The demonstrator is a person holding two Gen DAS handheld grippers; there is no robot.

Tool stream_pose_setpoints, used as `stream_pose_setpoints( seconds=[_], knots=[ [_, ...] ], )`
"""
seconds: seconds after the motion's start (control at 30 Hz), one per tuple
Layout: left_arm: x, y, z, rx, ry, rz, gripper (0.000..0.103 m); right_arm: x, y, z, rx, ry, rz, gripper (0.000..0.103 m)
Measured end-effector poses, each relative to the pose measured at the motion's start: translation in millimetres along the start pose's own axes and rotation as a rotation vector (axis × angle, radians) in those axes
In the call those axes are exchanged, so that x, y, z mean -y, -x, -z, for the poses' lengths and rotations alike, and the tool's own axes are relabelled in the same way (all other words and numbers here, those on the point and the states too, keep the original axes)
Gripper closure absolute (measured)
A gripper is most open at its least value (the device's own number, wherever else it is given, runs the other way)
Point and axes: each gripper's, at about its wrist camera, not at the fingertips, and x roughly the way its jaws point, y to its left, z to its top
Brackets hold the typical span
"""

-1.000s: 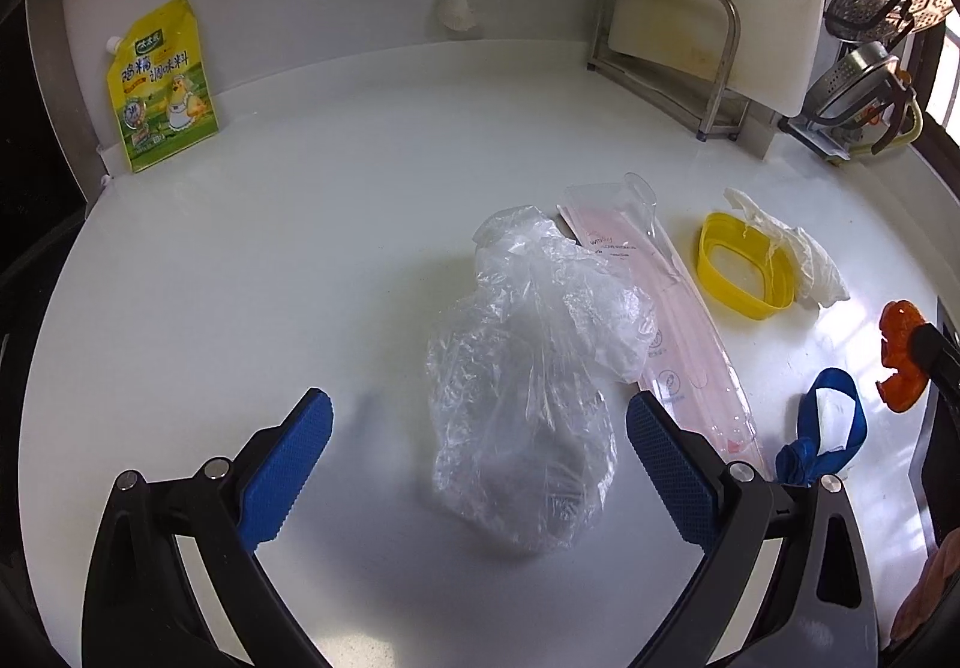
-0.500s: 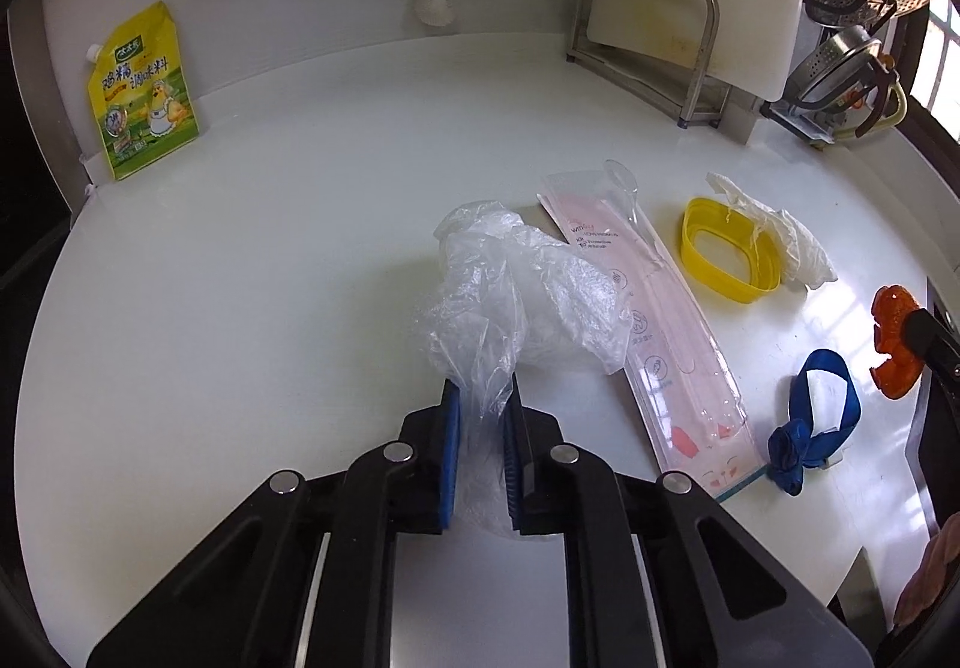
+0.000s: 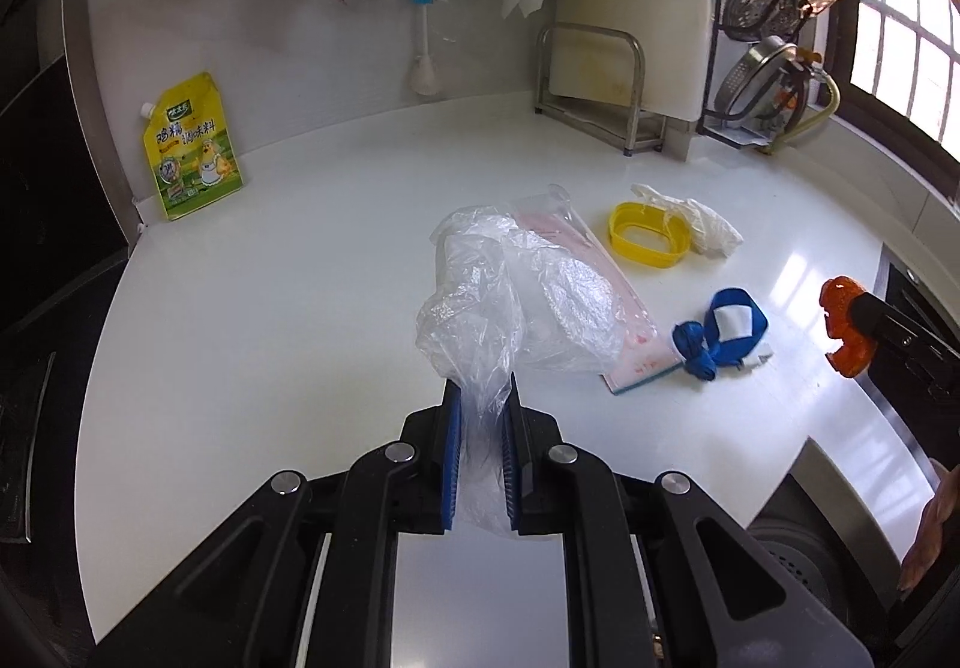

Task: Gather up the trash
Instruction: 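Carry the plastic bag and orange ball with both tools over the bin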

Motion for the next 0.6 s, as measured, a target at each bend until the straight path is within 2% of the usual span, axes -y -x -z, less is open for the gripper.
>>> stream_pose_setpoints(
  seconds=[0.33,0.6],
  knots=[
    [26,56,63,0.021,-0.055,0.047,0.091,-30,59,70,-0.008,-0.041,0.031,0.089],
    [44,72,111,-0.026,-0.075,0.095,0.091,-37,94,121,-0.037,-0.110,0.029,0.089]
  ],
)
